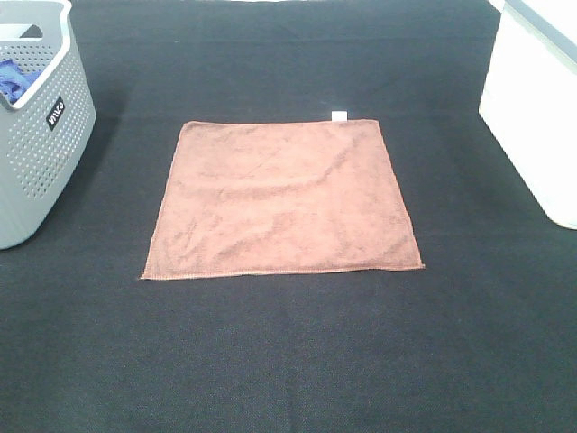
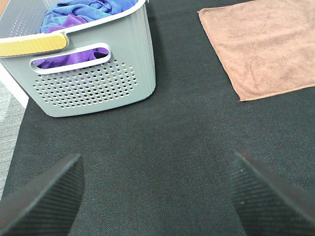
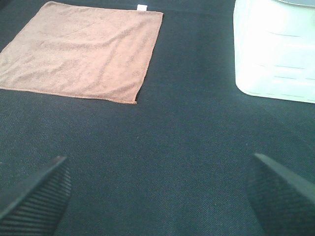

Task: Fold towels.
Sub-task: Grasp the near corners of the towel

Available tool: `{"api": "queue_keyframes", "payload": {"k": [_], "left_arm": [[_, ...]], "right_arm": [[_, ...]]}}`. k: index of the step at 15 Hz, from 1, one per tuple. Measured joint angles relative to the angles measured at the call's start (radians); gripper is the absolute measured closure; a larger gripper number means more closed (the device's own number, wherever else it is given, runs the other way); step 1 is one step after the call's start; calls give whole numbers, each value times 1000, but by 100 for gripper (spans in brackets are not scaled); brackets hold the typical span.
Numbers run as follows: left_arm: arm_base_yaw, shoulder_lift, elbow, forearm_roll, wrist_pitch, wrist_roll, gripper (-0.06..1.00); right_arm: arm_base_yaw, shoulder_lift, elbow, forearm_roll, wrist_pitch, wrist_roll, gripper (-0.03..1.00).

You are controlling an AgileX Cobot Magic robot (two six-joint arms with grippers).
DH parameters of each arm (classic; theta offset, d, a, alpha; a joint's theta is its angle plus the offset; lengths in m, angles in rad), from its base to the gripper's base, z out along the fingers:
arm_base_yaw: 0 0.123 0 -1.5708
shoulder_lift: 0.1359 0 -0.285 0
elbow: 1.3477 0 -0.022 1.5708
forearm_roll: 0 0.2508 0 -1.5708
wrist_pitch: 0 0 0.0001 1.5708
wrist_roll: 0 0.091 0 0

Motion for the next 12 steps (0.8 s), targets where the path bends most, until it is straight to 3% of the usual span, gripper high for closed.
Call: {"api": "queue_keyframes", "payload": {"k": [12], "left_arm": [[0,0,0,0,0,0,18]], "right_arm": [[0,0,0,0,0,0,7]]}}
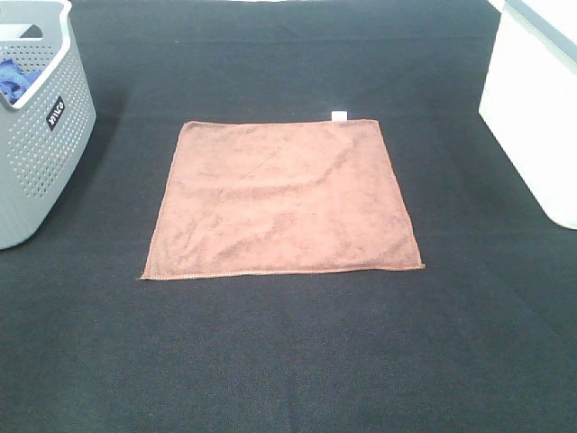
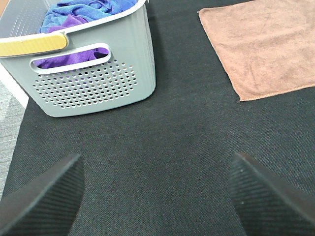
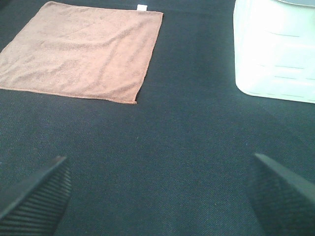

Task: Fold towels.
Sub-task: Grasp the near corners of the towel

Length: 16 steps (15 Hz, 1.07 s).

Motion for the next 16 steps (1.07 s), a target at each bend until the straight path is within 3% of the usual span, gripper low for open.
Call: {"api": "queue_keyframes", "payload": {"k": [16], "left_arm": [[0,0,0,0,0,0,18]], "right_arm": [[0,0,0,0,0,0,7]]}}
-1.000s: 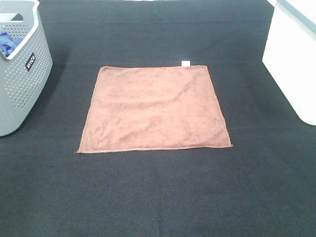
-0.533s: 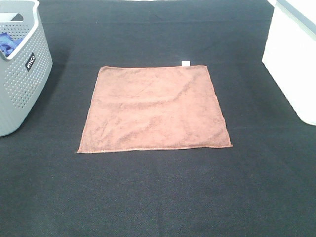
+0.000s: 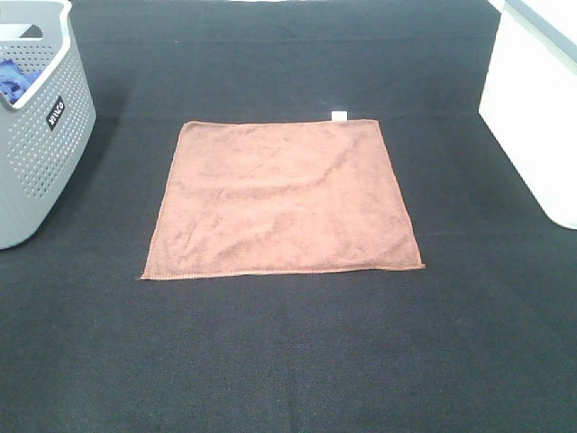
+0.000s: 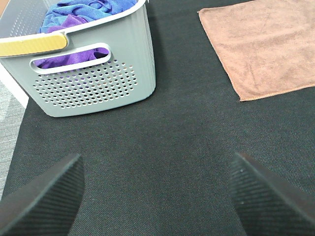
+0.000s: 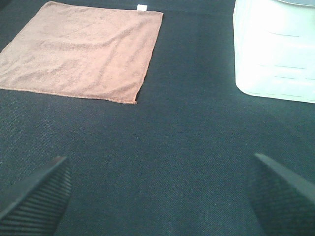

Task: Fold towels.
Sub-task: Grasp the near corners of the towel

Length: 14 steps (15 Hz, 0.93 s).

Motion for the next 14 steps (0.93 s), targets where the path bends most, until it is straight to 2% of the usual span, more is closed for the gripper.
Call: {"api": "queue_keyframes", "payload": {"k": [10,12,13,14], "left_arm": [[0,0,-7,-5,-12,0,18],[0,15,-18,-30,-126,-13,18],[0,36,-16,-54,-200,-32,18],[0,36,-16,-54,-200,-32,18]], "right_arm": [[0,0,0,0,-3,1,7],[0,26,-9,0,-72,27,7],[0,66,-11,0,-146,30,7],[0,66,-11,0,-146,30,7]]}}
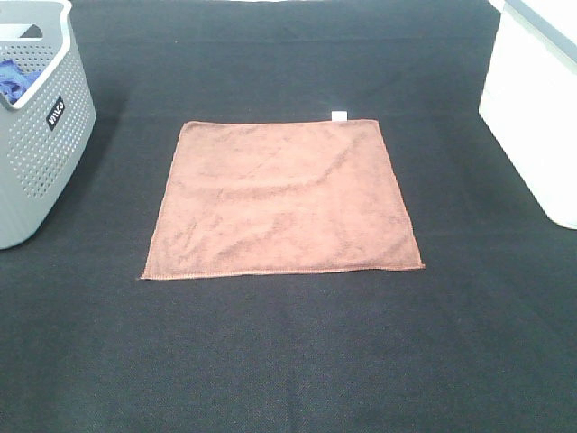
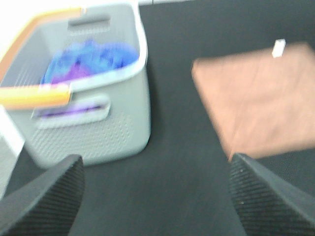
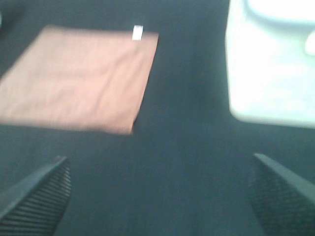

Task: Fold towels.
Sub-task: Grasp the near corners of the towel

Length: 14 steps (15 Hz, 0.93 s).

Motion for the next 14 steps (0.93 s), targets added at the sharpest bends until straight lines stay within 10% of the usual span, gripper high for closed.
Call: {"api": "queue_keyframes", "payload": {"k": [5,10,14], "left_arm": [[0,266,71,-165,-381,-14,18],[0,631,75,-400,-421,-4,18],[0,929,75,-647,-428,189,18]], "right_arm": [[0,359,0,44,-300,15,8],[-2,762,-22,114,-405,15,11],[-2,1051,-138,196,-356,-4,15]]}}
